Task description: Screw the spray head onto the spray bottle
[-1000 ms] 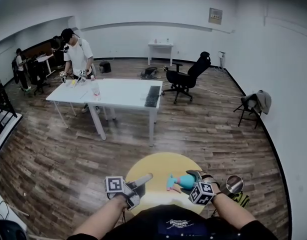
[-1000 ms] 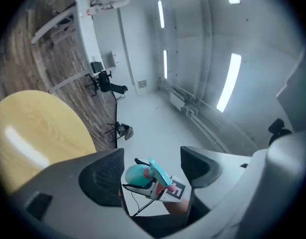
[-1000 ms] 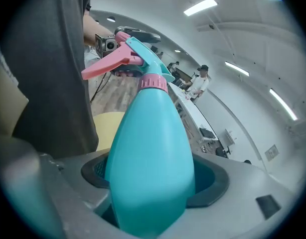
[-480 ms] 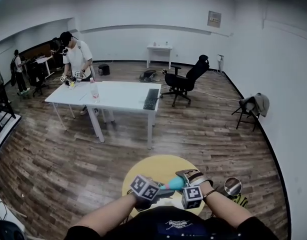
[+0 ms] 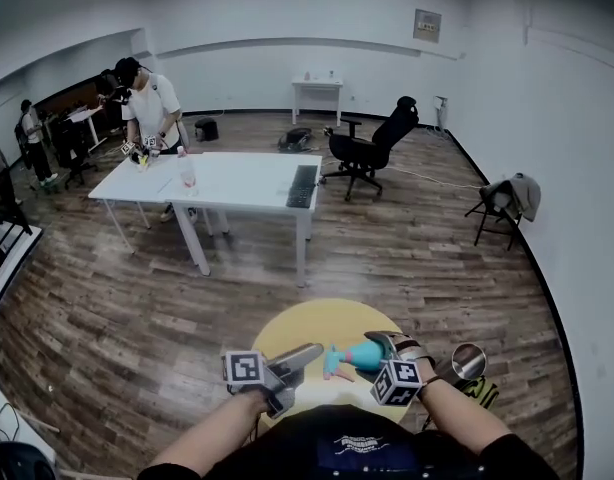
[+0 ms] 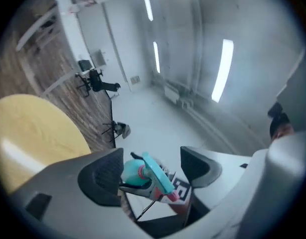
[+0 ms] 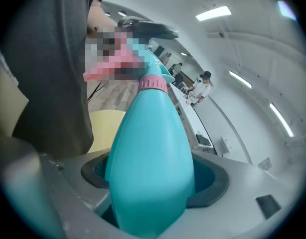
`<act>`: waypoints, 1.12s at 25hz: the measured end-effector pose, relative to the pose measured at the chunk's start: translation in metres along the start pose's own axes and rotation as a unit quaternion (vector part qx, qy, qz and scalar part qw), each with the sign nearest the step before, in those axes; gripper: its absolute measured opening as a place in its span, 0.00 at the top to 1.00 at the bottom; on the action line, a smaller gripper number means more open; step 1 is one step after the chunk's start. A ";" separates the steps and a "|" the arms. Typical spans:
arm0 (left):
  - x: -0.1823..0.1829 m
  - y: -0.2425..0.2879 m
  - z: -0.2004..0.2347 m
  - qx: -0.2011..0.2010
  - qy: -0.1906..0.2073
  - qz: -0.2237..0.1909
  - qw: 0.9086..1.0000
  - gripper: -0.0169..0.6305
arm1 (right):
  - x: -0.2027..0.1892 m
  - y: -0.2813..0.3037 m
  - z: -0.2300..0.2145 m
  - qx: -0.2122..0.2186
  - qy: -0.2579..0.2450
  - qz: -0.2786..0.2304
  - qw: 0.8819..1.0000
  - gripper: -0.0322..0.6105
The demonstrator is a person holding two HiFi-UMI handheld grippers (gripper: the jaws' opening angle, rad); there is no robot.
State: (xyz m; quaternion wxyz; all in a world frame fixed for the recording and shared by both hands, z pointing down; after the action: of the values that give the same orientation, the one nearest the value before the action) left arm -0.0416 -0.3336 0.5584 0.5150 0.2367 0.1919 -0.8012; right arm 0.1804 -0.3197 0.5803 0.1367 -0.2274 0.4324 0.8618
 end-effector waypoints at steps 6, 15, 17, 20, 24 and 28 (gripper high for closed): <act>-0.001 -0.061 0.037 0.046 -0.081 -0.059 0.994 0.38 | -0.018 -0.001 -0.002 -0.013 0.004 0.028 1.000 0.30; -0.014 0.054 -0.021 0.040 0.216 0.165 0.961 0.68 | 0.030 0.005 -0.003 -0.031 -0.132 0.025 0.990 0.29; -0.014 0.057 -0.027 0.036 0.259 0.202 0.944 0.67 | 0.031 0.000 0.000 -0.023 -0.121 0.018 0.992 0.29; -0.010 0.061 -0.034 0.038 0.282 0.232 0.930 0.67 | 0.032 -0.002 0.000 -0.025 -0.110 0.013 0.994 0.30; -0.005 0.058 -0.027 0.038 0.189 0.190 0.963 0.66 | 0.031 -0.002 -0.003 0.009 -0.070 0.006 0.997 0.30; 0.004 0.018 -0.014 -0.045 -0.040 -0.003 0.998 0.44 | 0.010 -0.006 -0.003 0.046 0.057 -0.022 0.997 0.30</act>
State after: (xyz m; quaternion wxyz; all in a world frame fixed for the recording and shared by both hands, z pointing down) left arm -0.0243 -0.3360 0.5440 0.5298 0.1804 0.2073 -0.8023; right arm 0.1753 -0.3187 0.5696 0.1415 -0.2787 0.4738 0.8233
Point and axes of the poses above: the fingertips, and each gripper's own axes: y forward along the fingers, z to its left, x out of its top, the point moved 9 cm from there along -y, backward along the fingers, and after that the axes turned 7 degrees about y, right-handed, at the moved point
